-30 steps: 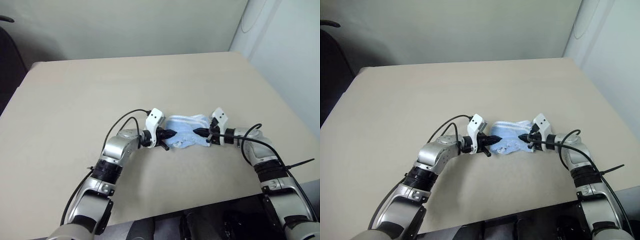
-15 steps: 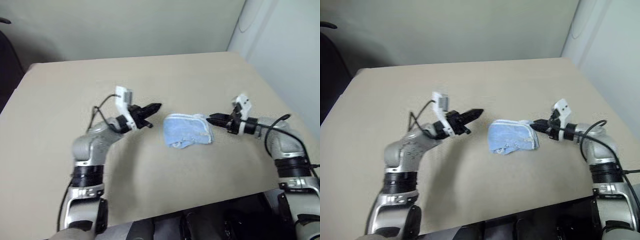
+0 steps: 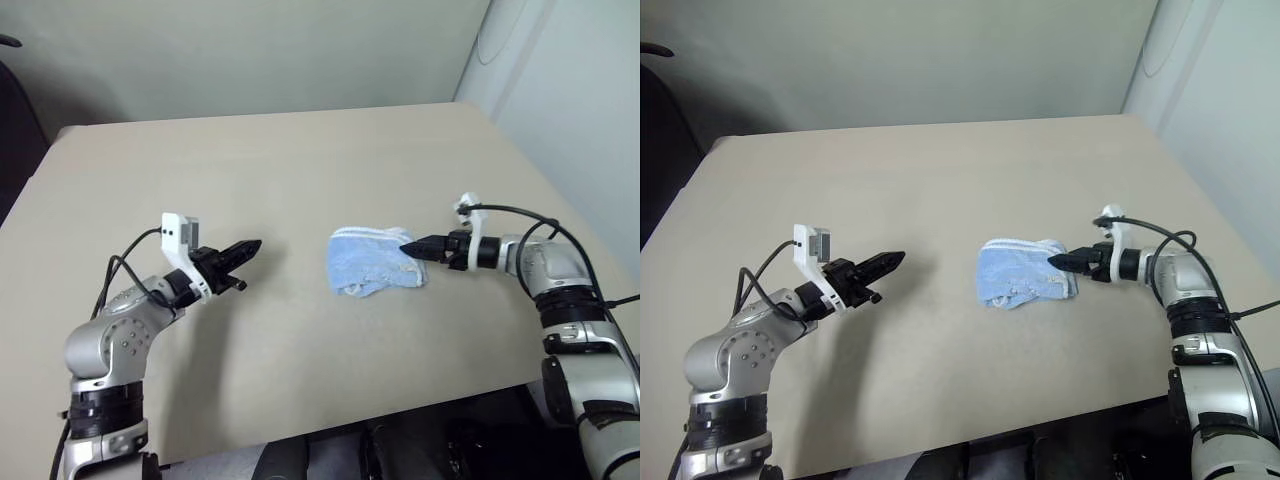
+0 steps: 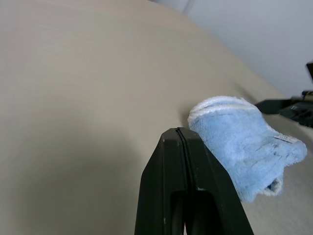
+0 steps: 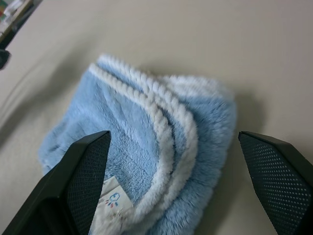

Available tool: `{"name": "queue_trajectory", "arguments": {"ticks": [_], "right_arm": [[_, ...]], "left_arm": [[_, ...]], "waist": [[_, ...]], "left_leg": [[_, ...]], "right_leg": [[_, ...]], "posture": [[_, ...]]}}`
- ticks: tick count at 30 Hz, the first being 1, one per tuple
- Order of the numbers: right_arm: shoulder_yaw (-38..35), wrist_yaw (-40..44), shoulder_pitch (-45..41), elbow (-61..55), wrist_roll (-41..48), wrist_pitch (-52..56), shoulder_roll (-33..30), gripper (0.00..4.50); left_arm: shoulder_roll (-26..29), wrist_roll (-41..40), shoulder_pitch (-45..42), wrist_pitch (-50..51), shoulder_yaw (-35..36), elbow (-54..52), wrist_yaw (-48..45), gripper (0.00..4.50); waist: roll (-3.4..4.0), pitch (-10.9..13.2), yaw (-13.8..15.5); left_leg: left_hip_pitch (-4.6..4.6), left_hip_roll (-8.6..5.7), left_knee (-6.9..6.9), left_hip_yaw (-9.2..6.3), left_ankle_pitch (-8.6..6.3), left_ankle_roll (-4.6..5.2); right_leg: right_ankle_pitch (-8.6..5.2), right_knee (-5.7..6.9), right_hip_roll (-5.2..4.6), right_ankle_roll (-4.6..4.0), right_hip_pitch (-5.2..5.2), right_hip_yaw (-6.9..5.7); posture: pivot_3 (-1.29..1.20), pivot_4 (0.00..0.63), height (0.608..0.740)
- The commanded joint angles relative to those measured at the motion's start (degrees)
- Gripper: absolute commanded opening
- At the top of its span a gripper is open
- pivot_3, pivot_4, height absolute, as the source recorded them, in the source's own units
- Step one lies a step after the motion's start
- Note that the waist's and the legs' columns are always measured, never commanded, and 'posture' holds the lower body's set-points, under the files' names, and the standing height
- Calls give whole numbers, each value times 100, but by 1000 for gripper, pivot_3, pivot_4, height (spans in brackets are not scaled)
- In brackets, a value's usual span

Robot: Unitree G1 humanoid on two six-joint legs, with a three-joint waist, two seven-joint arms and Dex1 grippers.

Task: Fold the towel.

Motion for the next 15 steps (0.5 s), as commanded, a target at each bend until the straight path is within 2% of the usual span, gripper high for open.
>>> {"name": "queue_trajectory", "arguments": {"ticks": [1,8,12,15], "right_arm": [[191,15,-69,85,-268,-366,50,4484],[359,286,-19,112,-362,-587,290,4484],[244,320,-12,-48,-228,-400,383,3574],[99,298,6,-172,-118,-199,389,2507]], "left_arm": [[-2,-294,188,48,269,-543,214,0],[-64,-519,384,51,273,-850,533,0],[-30,-575,288,37,231,-784,613,0],[-17,-588,228,32,197,-733,617,0]], "waist": [[0,0,-2],[0,0,-44],[0,0,-60],[0,0,-63]], "left_leg": [[0,0,0,0,-3,5],[11,3,5,-2,-9,18],[11,5,4,-2,-9,16],[9,5,2,-2,-8,11]], "right_leg": [[0,1,0,-1,0,-1],[9,3,0,-16,9,-6],[7,5,1,-21,7,-9],[6,4,1,-22,4,-10]], "posture": [[0,150,740],[0,150,740],[0,150,740],[0,150,740]]}}
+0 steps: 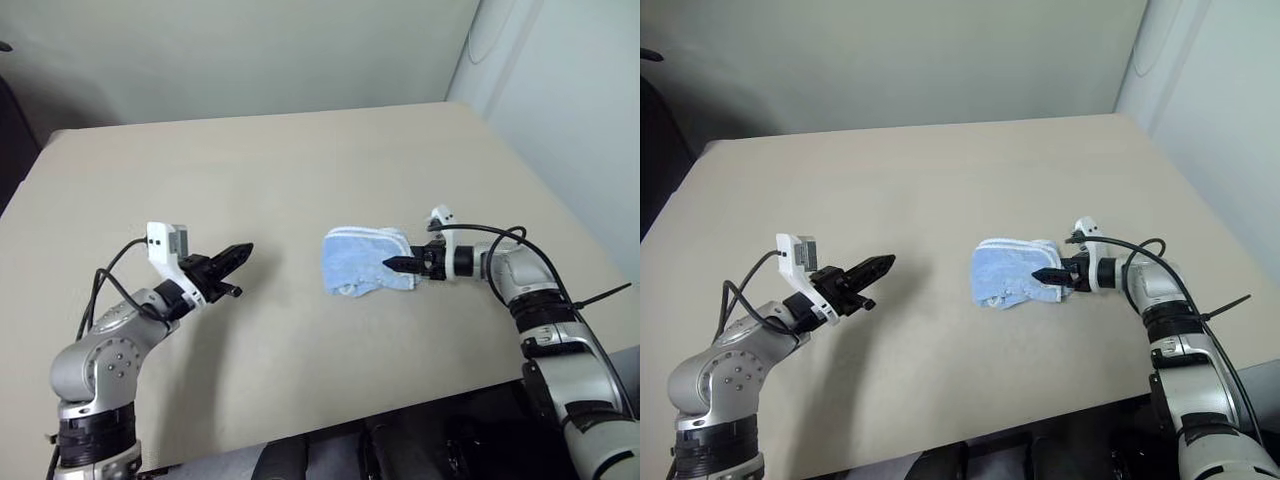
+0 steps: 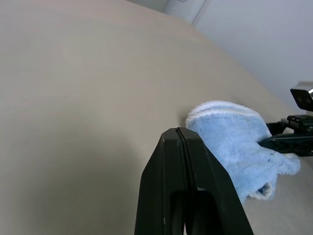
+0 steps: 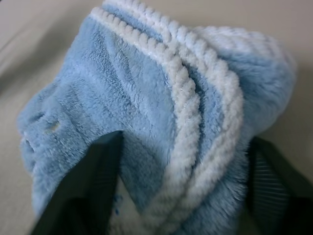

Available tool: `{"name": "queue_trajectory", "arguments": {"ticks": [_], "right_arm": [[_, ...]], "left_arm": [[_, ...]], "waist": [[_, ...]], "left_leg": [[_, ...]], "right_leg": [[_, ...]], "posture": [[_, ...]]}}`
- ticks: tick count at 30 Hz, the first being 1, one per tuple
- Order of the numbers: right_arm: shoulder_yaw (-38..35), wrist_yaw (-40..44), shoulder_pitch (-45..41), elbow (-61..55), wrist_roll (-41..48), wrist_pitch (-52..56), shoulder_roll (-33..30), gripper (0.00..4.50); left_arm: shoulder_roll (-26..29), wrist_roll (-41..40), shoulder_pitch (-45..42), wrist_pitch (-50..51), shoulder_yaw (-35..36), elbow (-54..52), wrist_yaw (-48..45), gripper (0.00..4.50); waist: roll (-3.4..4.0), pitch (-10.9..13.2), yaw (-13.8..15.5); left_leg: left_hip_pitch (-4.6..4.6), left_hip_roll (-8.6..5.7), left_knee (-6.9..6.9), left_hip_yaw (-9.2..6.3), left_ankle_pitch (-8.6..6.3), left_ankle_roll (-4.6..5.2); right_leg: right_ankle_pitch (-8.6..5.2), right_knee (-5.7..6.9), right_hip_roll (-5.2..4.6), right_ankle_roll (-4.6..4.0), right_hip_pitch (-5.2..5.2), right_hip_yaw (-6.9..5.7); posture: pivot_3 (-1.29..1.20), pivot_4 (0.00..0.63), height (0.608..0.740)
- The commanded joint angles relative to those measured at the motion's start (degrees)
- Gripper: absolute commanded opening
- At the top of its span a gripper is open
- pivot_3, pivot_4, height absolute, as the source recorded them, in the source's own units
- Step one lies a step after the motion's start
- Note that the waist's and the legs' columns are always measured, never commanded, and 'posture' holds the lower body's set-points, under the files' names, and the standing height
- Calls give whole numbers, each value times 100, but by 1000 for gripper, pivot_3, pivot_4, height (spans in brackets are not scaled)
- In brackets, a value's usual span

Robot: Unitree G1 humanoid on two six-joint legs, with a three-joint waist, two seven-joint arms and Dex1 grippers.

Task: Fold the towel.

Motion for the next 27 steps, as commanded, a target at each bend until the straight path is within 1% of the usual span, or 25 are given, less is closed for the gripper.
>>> {"name": "queue_trajectory", "arguments": {"ticks": [1,2,6,7,8,11,14,15,18,20,21,24,27], "right_arm": [[-242,60,3,-307,248,224,-23,2184],[-328,33,25,-351,308,300,-47,1775],[-703,-101,81,-492,527,543,-148,421],[-832,-142,92,-513,592,604,-186,118],[-1025,-225,111,-571,688,701,-265,25],[-1632,-604,134,-705,934,998,-518,25],[-2192,-1011,75,-571,1108,1169,-765,25],[-2466,-1304,-15,-349,1118,1164,-883,25],[-3357,-2571,-432,670,1116,926,-1204,25],[-3818,-3472,-657,1357,1102,547,-1326,25],[-4026,-3788,-746,1688,1159,433,-1382,25],[-4361,-4401,-817,2356,1204,70,-1446,25],[-4206,-4593,-745,2630,1021,-56,-1400,25]], "left_arm": [[58,-126,-141,-16,4,-117,23,0],[51,-124,-159,-15,-19,-110,23,0],[27,-134,-228,-14,-83,-91,47,0],[23,-138,-242,-18,-94,-84,52,0],[12,-135,-250,-26,-113,-72,52,0],[-23,-126,-245,-41,-162,-63,40,0],[-56,-129,-236,-53,-191,-53,27,0],[-80,-128,-246,-61,-219,-21,18,0],[-167,-79,-298,-105,-370,96,-24,0],[-225,-54,-360,-131,-467,169,-54,0],[-250,-33,-402,-143,-515,212,-68,0],[-334,22,-567,-185,-659,353,-115,0],[-398,64,-669,-204,-769,431,-129,0]], "waist": [[0,0,-1],[0,0,-1],[0,0,7],[0,0,12],[0,0,19],[0,0,33],[0,0,46],[0,0,43],[2,1,45],[2,1,50],[2,1,54],[1,0,55],[5,0,41]], "left_leg": [[0,0,0,0,1,-2],[-1,0,-1,0,1,-3],[-2,0,0,0,1,-4],[-2,0,0,0,1,-4],[-2,-1,1,0,2,-4],[-3,-1,3,0,4,-8],[-4,-2,2,0,6,-11],[-3,-1,2,0,6,-11],[-1,-1,0,1,4,-6],[0,-1,0,0,0,0],[1,0,0,0,-1,3],[2,1,-5,-2,-5,8],[3,2,-12,0,-6,10]], "right_leg": [[-1,-1,0,-1,0,0],[-1,-1,0,-1,0,0],[-1,-1,0,-2,1,0],[-1,-1,0,-2,1,-1],[-1,-1,0,-2,1,-1],[-1,-1,0,-2,2,-1],[-1,-1,-1,-1,2,0],[-1,-1,0,-2,2,0],[-1,1,0,0,1,3],[1,2,-1,3,0,6],[1,2,-1,3,1,5],[2,2,-1,4,1,5],[2,2,-1,5,-3,7]], "posture": [[0,150,740],[0,150,740],[0,150,740],[0,150,740],[0,150,740],[0,150,740],[0,150,740],[0,150,740],[0,150,740],[0,150,740],[0,150,740],[0,150,740],[0,150,740]]}}
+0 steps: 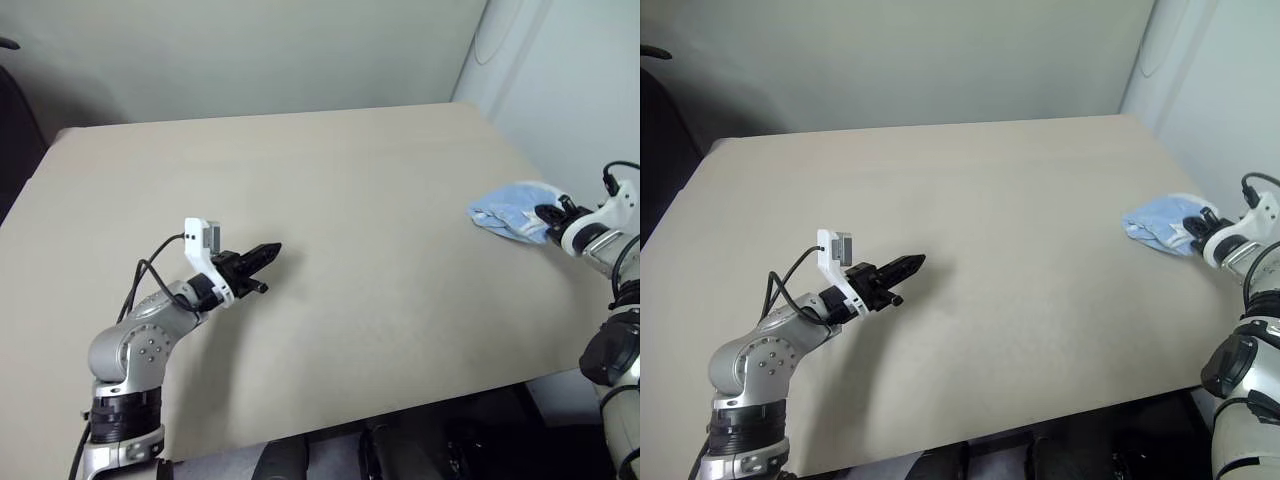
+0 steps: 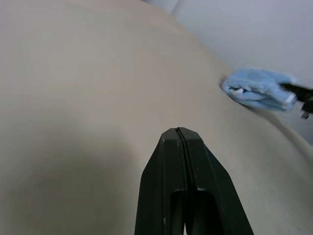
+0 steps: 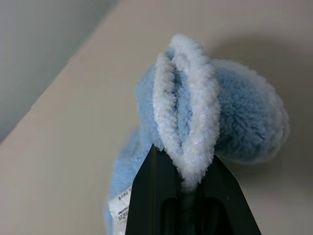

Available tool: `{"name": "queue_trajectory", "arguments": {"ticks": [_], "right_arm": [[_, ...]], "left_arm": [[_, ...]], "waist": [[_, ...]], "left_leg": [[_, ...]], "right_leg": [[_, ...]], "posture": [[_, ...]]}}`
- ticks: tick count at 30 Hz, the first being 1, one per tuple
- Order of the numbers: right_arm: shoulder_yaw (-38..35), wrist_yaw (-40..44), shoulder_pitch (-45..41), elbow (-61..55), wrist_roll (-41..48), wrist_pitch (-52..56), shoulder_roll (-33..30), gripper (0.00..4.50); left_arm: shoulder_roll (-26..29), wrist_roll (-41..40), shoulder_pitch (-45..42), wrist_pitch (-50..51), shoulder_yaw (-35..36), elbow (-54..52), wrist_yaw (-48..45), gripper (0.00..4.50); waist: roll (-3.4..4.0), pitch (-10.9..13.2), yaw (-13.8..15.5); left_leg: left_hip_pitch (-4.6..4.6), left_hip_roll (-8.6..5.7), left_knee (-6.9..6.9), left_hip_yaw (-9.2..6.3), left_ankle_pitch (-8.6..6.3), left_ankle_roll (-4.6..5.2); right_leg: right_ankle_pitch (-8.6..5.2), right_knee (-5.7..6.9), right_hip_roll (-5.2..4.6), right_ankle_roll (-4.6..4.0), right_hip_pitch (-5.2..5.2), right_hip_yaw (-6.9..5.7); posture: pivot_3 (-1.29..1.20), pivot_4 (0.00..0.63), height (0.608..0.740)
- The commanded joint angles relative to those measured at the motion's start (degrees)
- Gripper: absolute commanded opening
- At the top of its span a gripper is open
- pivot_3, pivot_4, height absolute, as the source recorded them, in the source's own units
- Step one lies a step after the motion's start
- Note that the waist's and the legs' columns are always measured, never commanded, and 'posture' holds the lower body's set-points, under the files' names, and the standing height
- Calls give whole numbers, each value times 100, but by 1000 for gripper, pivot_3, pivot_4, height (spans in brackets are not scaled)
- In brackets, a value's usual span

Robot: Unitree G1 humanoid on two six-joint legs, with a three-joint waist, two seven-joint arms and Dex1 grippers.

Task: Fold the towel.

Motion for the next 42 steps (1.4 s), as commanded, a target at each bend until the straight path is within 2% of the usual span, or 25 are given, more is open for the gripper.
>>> {"name": "queue_trajectory", "arguments": {"ticks": [1,3,5,6,14,16,17,22,25,27,30,32,36,42], "right_arm": [[167,-290,23,193,-167,-248,7,25],[309,-319,72,258,-276,-370,12,25],[430,-246,106,269,-346,-477,-6,623],[469,-189,105,267,-351,-486,-18,764],[587,31,142,-67,-277,-436,-158,3645],[588,-21,209,-219,-297,-483,-202,4300],[598,-64,251,-321,-322,-504,-225,4487],[691,-278,563,-1074,-539,-874,-310,4487],[858,-63,767,-1845,-574,-1093,-256,4487],[1293,324,970,-2580,-704,-1282,-212,4487],[2319,1318,1304,-4080,-781,-1519,-65,4487],[2785,1684,1401,-4623,-775,-1507,113,4487],[3612,1865,1217,-4585,-1039,-1644,888,4487],[4085,1998,988,-3555,-1404,-2316,1742,4487]], "left_arm": [[-70,28,-138,-174,-96,-24,-87,0],[-96,26,-120,-183,-120,-56,-86,0],[-104,23,-80,-192,-111,-71,-84,0],[-103,17,-60,-193,-97,-71,-86,0],[-112,-14,79,-214,-47,-104,-73,0],[-122,-21,87,-222,-40,-89,-75,0],[-126,-22,94,-226,-39,-84,-80,0],[-150,-59,187,-259,51,-75,-83,0],[-245,-131,242,-367,262,-78,16,0],[-236,-25,259,-567,415,-47,90,0],[-120,470,216,-1244,798,311,386,0],[82,909,321,-1712,808,526,344,0],[584,1674,714,-2564,575,765,-102,0],[650,1851,868,-2969,726,895,-203,0]], "waist": [[3,-1,-28],[5,-1,-42],[6,0,-43],[6,0,-42],[6,0,-42],[6,0,-31],[6,0,-27],[8,1,-28],[12,3,-39],[14,4,-55],[17,3,-152],[17,3,-221],[14,1,-246],[16,2,-59]], "left_leg": [[0,0,-3,2,0,0],[0,0,-11,4,0,0],[-1,0,-17,5,0,1],[-1,0,-19,4,0,1],[-2,1,-19,4,0,3],[-2,1,-19,4,0,3],[-2,1,-19,4,0,3],[-3,1,-19,4,0,4],[-3,1,-19,5,0,4],[-2,1,-20,6,0,5],[1,2,-20,7,0,6],[5,4,-22,8,0,7],[5,7,-18,2,-2,7],[-63,4,21,-23,-3,9]], "right_leg": [[0,0,0,0,-2,3],[0,0,0,1,-6,5],[0,0,0,1,-9,5],[0,-1,0,1,-9,5],[0,-1,0,1,-9,5],[0,-1,0,1,-8,5],[0,-1,0,1,-8,5],[0,-2,0,1,-8,5],[0,-2,0,1,-8,5],[0,-1,0,2,-9,5],[-1,-1,4,1,-9,4],[-1,-2,11,1,-8,5],[-2,-10,15,3,-6,6],[1,-6,4,5,-52,-16]], "posture": [[0,150,740],[0,150,740],[0,150,740],[0,150,740],[0,150,740],[0,150,740],[0,150,740],[0,150,740],[0,150,740],[0,150,740],[0,150,740],[0,150,740],[0,150,740],[0,150,740]]}}
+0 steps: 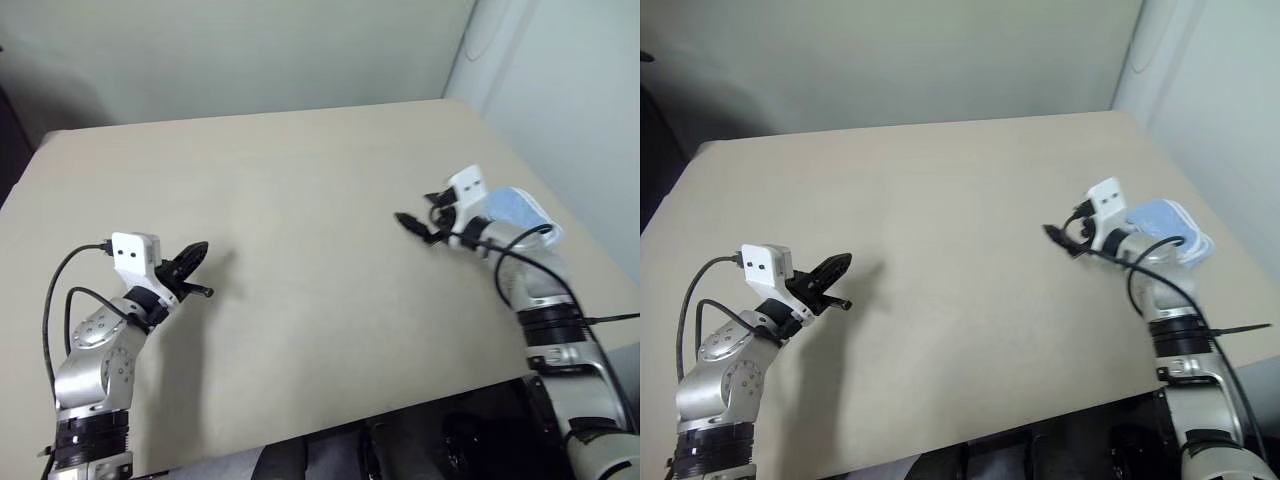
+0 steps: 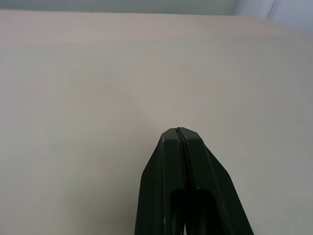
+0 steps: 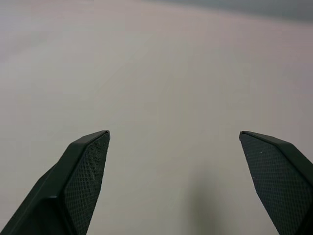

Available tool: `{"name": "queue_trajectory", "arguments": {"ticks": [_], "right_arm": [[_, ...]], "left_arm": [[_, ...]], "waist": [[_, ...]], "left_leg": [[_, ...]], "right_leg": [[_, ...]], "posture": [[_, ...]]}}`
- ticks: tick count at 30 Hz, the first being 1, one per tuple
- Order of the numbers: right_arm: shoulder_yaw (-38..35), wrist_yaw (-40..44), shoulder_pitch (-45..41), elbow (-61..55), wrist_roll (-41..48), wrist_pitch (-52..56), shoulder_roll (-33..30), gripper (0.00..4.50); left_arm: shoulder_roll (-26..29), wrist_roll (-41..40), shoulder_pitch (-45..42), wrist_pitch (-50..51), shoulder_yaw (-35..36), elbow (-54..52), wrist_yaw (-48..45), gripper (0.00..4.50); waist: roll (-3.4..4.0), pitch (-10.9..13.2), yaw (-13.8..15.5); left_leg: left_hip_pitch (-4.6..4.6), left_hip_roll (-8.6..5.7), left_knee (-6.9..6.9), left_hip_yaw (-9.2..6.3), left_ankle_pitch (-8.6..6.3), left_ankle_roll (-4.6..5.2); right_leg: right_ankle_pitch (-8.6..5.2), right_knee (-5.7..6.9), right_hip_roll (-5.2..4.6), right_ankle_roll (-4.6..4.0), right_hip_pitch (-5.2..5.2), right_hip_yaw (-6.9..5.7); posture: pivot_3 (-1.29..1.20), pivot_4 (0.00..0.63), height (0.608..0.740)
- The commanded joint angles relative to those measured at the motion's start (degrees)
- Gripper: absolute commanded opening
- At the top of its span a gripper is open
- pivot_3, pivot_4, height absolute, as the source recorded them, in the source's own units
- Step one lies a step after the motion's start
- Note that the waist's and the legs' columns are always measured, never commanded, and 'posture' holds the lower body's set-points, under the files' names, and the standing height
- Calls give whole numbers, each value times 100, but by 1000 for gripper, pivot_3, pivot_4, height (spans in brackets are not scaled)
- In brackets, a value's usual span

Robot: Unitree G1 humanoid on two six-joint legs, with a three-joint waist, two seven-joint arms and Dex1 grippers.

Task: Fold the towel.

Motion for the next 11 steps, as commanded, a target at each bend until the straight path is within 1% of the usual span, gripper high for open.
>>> {"name": "queue_trajectory", "arguments": {"ticks": [1,6,11], "right_arm": [[-6,69,-243,508,-223,-560,169,4487],[2,160,-267,883,-339,-867,374,4487],[-29,104,-128,851,-378,-928,504,4487]], "left_arm": [[110,61,44,-256,188,3,-46,0],[10,3,386,-186,318,-453,173,0],[-35,-203,759,67,479,-911,332,0]], "waist": [[0,0,24],[-1,0,8],[-1,0,-29]], "left_leg": [[-8,0,4,-2,0,0],[-19,0,2,-2,2,-4],[-19,1,-2,-1,3,-8]], "right_leg": [[2,0,-1,-2,-4,-3],[10,0,-1,-10,-13,-8],[9,2,-1,-15,-15,-9]], "posture": [[0,150,740],[0,150,740],[0,150,740]]}}
